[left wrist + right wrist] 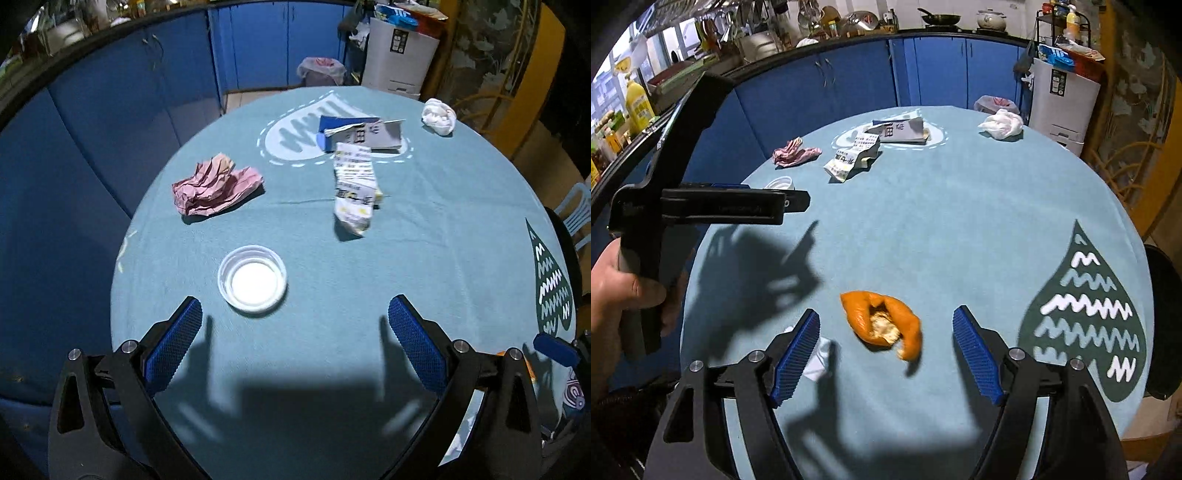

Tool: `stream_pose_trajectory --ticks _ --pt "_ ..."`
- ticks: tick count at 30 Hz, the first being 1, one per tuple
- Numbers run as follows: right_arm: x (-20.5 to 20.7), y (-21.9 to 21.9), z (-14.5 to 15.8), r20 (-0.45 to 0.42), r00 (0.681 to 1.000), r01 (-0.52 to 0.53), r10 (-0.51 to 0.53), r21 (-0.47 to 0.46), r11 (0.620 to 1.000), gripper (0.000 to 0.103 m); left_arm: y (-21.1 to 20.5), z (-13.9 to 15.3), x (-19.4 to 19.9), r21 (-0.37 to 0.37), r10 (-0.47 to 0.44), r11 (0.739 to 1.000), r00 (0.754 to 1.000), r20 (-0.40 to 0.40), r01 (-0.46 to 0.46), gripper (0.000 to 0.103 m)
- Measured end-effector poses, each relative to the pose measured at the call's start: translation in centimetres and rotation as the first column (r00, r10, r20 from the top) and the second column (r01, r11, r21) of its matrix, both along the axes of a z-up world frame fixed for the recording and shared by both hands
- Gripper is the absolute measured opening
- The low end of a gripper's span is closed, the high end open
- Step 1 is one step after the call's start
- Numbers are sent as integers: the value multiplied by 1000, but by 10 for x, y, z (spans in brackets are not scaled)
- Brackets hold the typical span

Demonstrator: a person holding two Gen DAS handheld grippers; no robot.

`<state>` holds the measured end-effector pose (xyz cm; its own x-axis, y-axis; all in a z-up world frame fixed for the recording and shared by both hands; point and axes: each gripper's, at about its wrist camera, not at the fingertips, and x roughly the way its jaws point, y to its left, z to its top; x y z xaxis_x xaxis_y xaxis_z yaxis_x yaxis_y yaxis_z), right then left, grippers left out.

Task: Collect trash
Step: 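Move both grippers back over the table, then grasp the small white cap with the left gripper while the right gripper grasps the orange peel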

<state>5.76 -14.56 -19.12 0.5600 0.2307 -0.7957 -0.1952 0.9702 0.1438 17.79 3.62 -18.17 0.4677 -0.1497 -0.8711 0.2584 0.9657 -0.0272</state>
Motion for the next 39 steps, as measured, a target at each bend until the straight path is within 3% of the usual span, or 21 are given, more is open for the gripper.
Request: stream_pose_trajectory --ticks 7,12,13,15,16,17,18,24,39 --pt "8 14 -4 -26 1000 -3 2 -22 1000 51 9 -11 14 -9 -33 999 999 -17 33 99" --pt "14 22 -6 -31 999 -19 18 -34 999 27 12 -11 16 8 -46 999 999 -6 46 97" --pt "13 25 -6 -27 999 -26 24 -47 999 25 12 -11 15 23 -44 999 999 5 44 93" --pt "12 28 -5 -19 999 -33 32 -61 998 18 13 -8 14 26 -55 998 998 24 54 73" --pt "12 29 -5 -15 999 -35 34 -64 997 17 14 -7 13 28 -49 998 998 31 48 69" --pt "11 30 -4 -8 999 -37 37 -70 997 15 14 -6 13 39 -45 998 998 42 43 49" --pt "10 31 -3 -1 999 -40 40 -76 996 13 14 -4 13 31 -46 999 998 46 44 41" --pt "7 31 5 31 998 -45 47 -83 996 11 19 -1 14 -47 -45 998 999 14 45 41" --pt "-2 -2 23 100 995 32 -26 -60 998 11 -38 24 -2 -29 -123 992 990 70 126 41"
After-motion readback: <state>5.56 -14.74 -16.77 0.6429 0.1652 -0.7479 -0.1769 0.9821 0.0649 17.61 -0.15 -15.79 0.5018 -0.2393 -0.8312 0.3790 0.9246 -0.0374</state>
